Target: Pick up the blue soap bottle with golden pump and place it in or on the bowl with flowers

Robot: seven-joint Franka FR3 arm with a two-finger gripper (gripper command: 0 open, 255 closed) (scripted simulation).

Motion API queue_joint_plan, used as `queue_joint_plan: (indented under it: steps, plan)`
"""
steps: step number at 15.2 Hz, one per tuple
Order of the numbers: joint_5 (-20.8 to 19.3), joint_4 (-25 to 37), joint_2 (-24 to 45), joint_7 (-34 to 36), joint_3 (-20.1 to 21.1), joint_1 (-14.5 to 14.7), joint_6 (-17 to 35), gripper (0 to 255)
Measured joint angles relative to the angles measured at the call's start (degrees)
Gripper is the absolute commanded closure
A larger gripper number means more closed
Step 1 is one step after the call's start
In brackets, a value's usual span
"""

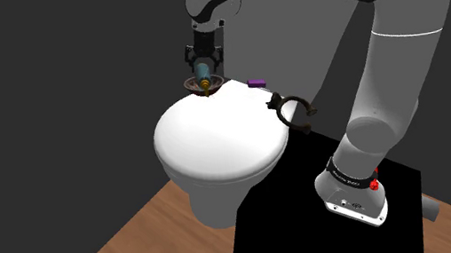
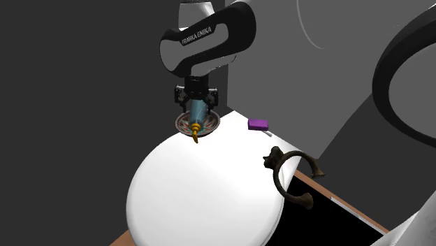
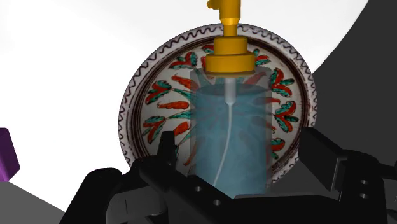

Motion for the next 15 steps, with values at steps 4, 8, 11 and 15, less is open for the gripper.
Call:
queue_joint_plan:
  steps: [4,8,11,15]
  plan:
    - [0.00,0.00,0.00,0.00,0.00,0.00,0.00,0]
    - [-0.12,3.37,-1.47,-0.02,-0.18,-0.28,-4.79,0]
    - [-0.16,4.35,-2.06,0.13,-0.17,-0.26,-6.38,0]
    - [-0.16,4.29,-2.32,0.11,-0.19,-0.28,-6.61,0]
